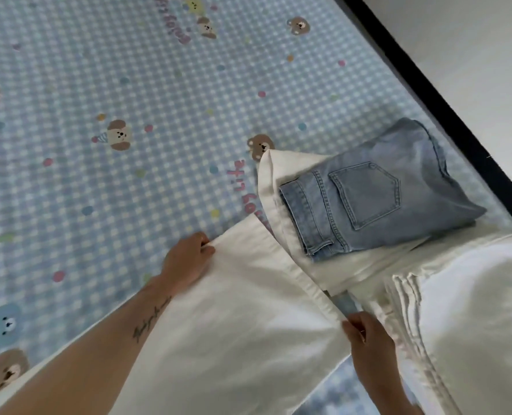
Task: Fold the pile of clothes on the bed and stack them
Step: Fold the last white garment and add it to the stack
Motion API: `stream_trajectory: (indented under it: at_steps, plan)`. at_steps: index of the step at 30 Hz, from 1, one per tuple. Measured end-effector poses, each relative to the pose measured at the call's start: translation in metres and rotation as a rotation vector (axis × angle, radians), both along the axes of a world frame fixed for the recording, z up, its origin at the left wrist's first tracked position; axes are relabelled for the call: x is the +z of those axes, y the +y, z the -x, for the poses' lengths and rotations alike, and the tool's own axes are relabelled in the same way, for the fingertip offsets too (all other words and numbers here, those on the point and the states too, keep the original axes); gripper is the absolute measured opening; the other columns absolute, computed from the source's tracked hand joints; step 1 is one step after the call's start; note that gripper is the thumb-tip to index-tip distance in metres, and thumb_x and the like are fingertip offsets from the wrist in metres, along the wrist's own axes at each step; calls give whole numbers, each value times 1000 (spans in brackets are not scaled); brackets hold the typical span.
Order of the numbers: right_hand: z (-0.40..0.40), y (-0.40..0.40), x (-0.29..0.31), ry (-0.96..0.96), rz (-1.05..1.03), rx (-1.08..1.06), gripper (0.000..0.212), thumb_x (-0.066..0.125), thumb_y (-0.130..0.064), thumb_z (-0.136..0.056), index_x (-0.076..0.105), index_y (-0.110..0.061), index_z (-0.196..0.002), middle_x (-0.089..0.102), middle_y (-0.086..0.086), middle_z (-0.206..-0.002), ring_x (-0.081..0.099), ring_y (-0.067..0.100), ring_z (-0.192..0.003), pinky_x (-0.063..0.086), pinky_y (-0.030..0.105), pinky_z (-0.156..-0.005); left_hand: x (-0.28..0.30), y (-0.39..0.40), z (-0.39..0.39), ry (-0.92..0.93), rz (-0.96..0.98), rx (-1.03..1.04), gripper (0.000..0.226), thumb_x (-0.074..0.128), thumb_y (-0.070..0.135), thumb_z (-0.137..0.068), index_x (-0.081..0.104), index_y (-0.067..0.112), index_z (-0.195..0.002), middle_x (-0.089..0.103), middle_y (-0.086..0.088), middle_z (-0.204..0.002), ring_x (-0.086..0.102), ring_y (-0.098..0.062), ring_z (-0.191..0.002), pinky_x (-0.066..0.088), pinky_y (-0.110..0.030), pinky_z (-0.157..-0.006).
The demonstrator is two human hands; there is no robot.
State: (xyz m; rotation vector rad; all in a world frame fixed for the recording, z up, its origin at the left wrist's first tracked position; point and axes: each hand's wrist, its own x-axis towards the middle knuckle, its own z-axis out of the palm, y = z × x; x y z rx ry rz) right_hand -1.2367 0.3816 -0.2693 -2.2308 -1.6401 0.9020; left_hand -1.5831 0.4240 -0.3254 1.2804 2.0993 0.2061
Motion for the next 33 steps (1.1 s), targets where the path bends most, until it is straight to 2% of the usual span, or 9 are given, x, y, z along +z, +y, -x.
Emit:
stream_trajectory:
  at_steps: [6, 9, 12, 15, 19, 21, 24, 29, 33]
  plan:
    - [11, -7, 0, -362, -137, 225, 24, 72, -2, -76, 65, -2, -99, 59, 19, -101, 59, 44, -89, 49, 47, -70, 25, -36, -19, 124, -352, 84, 24, 59, 14, -89, 59, 6, -112, 60, -15, -111, 56, -35, -102, 45, -41, -86]
    - [64, -31, 5, -349, -476, 538, 41, 56, -29, -90, 58, -7, -125, 56, 21, -129, 52, 40, -117, 44, 52, -90, 39, -133, -42, 237, -481, 85, 38, 50, 17, -92, 52, 4, -128, 52, -17, -132, 47, -33, -123, 40, -42, -101]
    - [151, -90, 0, -111, -419, 1045, 52, 24, -43, -99, 43, -17, -139, 41, 13, -146, 31, 28, -137, 23, 46, -108, 32, -261, -49, 294, -318, 53, 50, 31, 34, -97, 38, 9, -140, 33, -15, -150, 27, -28, -140, 25, -40, -111]
    - [211, -134, -18, -119, -300, 1444, 56, 33, -48, -91, 47, -21, -139, 30, 7, -152, 21, 24, -141, 20, 50, -107, 30, -381, -24, 363, -70, 132, 61, 21, 49, -96, 23, 15, -147, 15, -9, -156, 13, -23, -145, 13, -36, -114]
    - [240, -132, -41, -292, -214, 1447, 64, 21, -53, -90, 46, -19, -139, 14, -6, -159, 3, 14, -146, 22, 56, -108, 40, -510, -2, 418, 114, 121, 61, 9, 50, -97, 4, 21, -151, -4, -1, -160, -2, -14, -146, 3, -30, -115]
    - [253, -135, -34, -321, -169, 1287, 73, 9, -51, -95, 52, -7, -134, 34, 8, -151, 34, 28, -138, 34, 61, -101, 48, -544, 0, 427, 98, 143, 56, 13, 43, -99, 10, 20, -150, -1, -3, -160, 2, -15, -146, 7, -29, -115]
    - [301, -192, -17, -183, -301, 1342, 73, 2, -42, -100, 51, 0, -132, 44, 18, -143, 45, 32, -131, 25, 47, -109, 64, -556, 14, 455, -39, 260, 57, 19, 44, -98, 17, 16, -148, 7, -4, -159, 8, -16, -146, 14, -31, -113]
    - [416, -288, -7, 214, -369, 1657, 29, 60, -10, -89, 66, -5, -116, 65, 10, -123, 61, 23, -116, 47, 37, -99, 78, -541, 108, 525, -191, 518, 49, 33, 3, -82, 51, 4, -128, 50, -14, -137, 42, -27, -131, 24, -37, -111]
    - [476, -318, -17, 88, -58, 1882, 23, 53, -13, -91, 62, -15, -112, 60, 5, -121, 53, 25, -117, 38, 31, -100, 67, -566, 211, 493, 82, 580, 56, 51, -11, -74, 55, 3, -129, 54, -15, -134, 47, -33, -129, 27, -43, -112]
